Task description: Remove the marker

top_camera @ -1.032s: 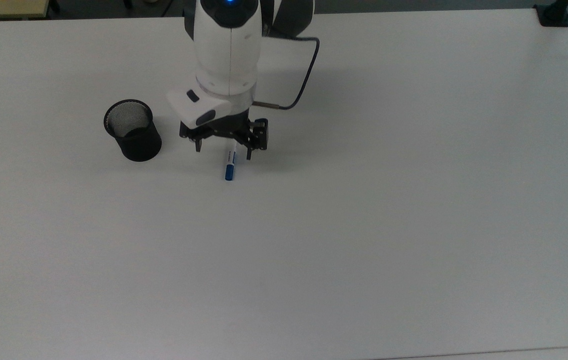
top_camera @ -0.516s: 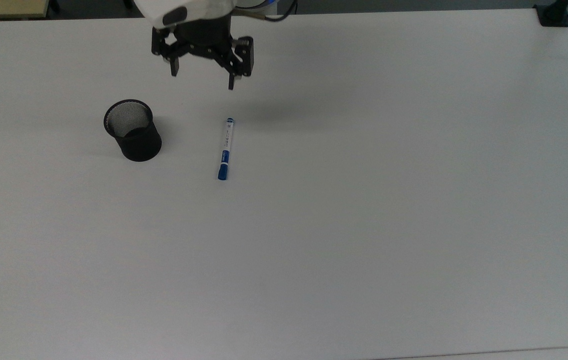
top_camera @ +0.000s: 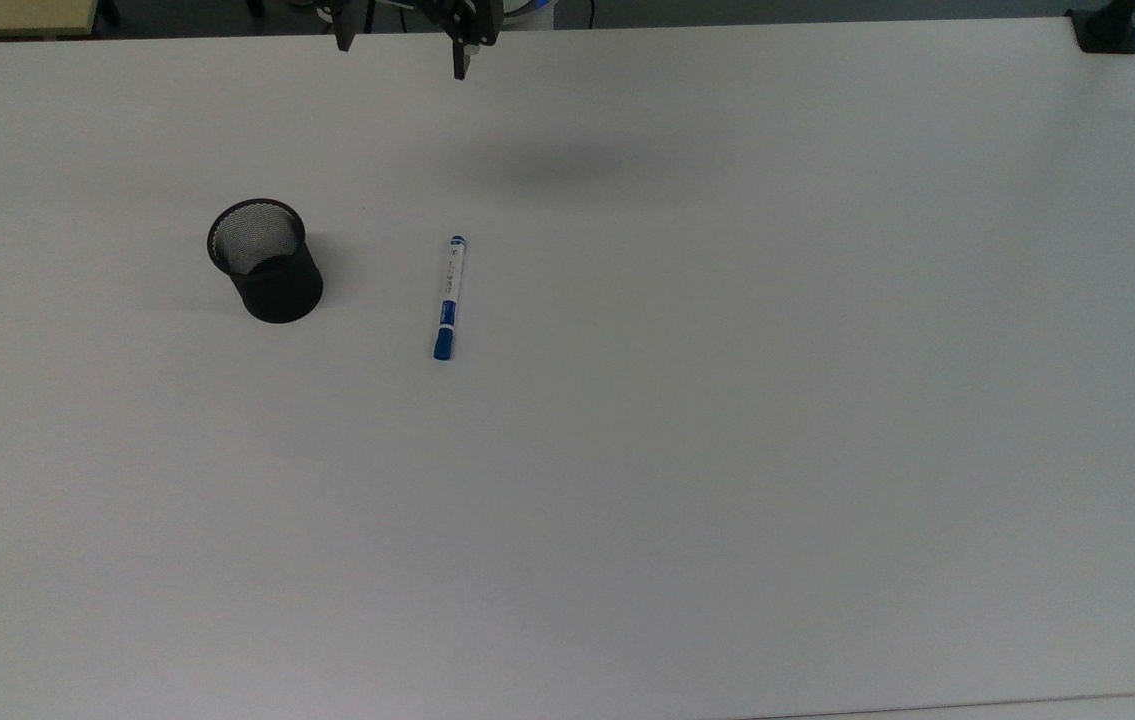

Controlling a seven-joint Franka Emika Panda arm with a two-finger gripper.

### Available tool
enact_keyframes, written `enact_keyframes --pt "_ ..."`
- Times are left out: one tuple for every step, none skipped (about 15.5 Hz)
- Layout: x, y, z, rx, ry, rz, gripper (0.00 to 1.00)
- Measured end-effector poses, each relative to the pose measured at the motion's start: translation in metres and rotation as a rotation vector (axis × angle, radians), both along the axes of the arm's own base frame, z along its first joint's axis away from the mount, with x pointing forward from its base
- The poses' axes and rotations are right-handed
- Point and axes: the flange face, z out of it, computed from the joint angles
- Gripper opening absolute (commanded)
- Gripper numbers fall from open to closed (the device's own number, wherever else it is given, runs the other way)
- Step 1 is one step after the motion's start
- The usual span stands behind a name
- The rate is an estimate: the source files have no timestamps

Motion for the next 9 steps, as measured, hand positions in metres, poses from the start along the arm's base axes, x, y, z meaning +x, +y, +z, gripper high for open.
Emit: enact_keyframes --pt "0.0 -0.002 0.001 0.002 -0.001 0.004 1.0" --pt "-0.001 -0.006 0.001 0.008 0.0 0.02 1.0" --pt "-0.001 -0.01 0.001 0.016 0.002 0.051 1.0" --pt "-0.001 -0.016 0.002 0.02 0.004 0.088 1.0" --pt "-0.001 -0.022 0.002 0.022 0.004 0.123 1.0" --pt "-0.001 -0.026 0.003 0.021 -0.004 0.148 1.0" --pt "0.001 -0.029 0.005 0.019 -0.022 0.161 1.0" --pt "0.003 -0.029 0.006 0.017 -0.038 0.165 1.0" --pt "0.004 -0.029 0.007 0.015 -0.047 0.168 1.0"
